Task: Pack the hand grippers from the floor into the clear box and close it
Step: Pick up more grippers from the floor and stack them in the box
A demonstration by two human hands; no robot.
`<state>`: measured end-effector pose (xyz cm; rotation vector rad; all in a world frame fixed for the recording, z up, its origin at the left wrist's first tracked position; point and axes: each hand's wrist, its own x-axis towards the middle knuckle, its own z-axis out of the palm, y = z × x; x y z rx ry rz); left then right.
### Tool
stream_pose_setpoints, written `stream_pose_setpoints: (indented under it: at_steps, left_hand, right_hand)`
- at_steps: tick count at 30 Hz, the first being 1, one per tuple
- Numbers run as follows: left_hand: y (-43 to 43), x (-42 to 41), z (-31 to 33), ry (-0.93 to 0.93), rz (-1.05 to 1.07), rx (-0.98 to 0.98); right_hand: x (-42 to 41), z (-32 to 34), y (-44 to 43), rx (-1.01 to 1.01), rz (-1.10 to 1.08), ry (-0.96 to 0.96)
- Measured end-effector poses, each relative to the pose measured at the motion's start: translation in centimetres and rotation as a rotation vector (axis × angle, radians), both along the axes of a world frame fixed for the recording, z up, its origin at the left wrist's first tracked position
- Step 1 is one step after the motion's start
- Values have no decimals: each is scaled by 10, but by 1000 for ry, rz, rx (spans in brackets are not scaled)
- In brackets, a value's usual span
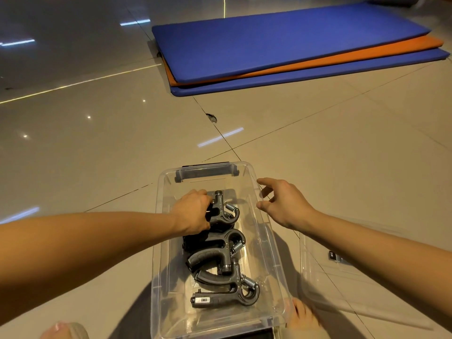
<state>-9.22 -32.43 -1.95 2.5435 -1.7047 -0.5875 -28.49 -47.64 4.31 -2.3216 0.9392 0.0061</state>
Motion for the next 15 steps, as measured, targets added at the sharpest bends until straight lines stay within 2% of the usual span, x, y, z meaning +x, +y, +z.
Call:
stream_pose_setpoints:
  at_steps: [15]
  left_hand:
    - [-5, 5, -10, 44, 67, 100]
  right_hand:
    - [-1, 0, -1, 44, -21, -31]
